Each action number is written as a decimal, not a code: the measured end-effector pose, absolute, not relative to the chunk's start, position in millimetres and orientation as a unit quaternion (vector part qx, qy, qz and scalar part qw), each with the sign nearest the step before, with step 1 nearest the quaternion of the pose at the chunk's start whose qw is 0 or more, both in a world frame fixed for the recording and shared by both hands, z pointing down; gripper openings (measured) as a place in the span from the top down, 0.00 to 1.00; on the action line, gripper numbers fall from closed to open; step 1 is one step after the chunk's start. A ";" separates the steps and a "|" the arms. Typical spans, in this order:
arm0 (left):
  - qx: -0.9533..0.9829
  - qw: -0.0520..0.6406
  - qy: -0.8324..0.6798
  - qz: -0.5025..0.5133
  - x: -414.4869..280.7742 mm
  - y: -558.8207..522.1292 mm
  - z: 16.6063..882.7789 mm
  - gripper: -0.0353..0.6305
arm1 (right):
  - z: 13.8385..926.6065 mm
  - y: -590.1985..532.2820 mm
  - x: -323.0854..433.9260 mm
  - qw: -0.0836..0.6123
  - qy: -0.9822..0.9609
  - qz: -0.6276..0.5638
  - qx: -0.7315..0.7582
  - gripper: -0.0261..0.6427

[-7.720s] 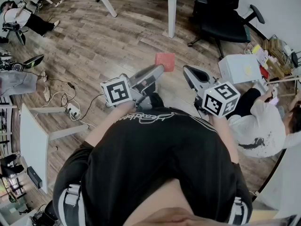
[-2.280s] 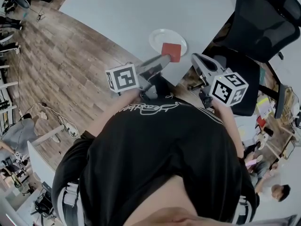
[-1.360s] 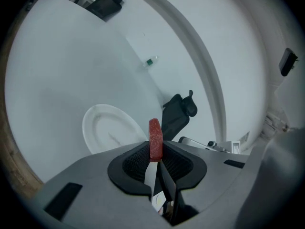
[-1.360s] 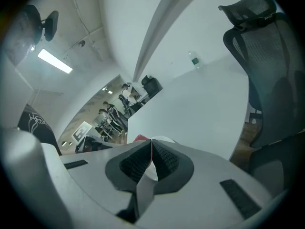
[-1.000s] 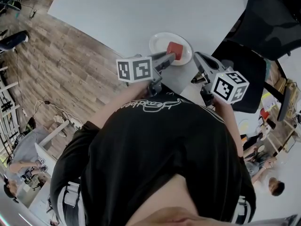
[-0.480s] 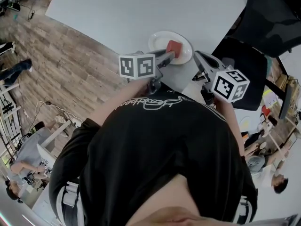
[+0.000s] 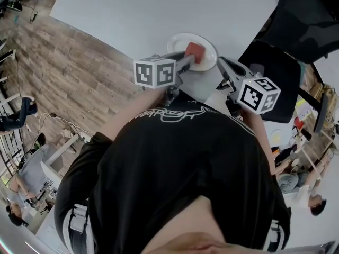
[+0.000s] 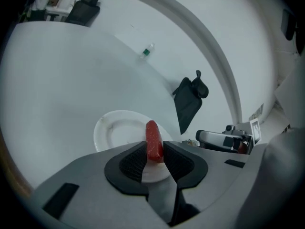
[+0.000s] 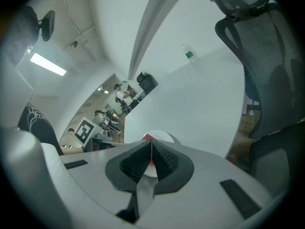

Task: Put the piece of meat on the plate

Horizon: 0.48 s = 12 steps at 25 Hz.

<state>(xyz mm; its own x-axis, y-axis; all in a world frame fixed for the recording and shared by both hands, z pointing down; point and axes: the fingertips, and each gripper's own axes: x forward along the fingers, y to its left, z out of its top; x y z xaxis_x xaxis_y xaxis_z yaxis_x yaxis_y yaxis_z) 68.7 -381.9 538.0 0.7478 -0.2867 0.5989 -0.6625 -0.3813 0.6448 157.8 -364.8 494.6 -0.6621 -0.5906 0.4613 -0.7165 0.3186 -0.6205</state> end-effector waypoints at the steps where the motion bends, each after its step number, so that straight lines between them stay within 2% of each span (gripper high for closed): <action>1: 0.810 0.464 -0.295 0.203 68.5 -381.8 538.2 0.79 | 494.2 -364.3 157.7 0.075 -0.808 0.421 0.404 0.94; 12: 0.813 0.436 -0.309 0.231 63.5 -382.5 545.6 0.75 | 498.4 -358.1 155.6 0.077 -0.808 0.427 0.399 0.94</action>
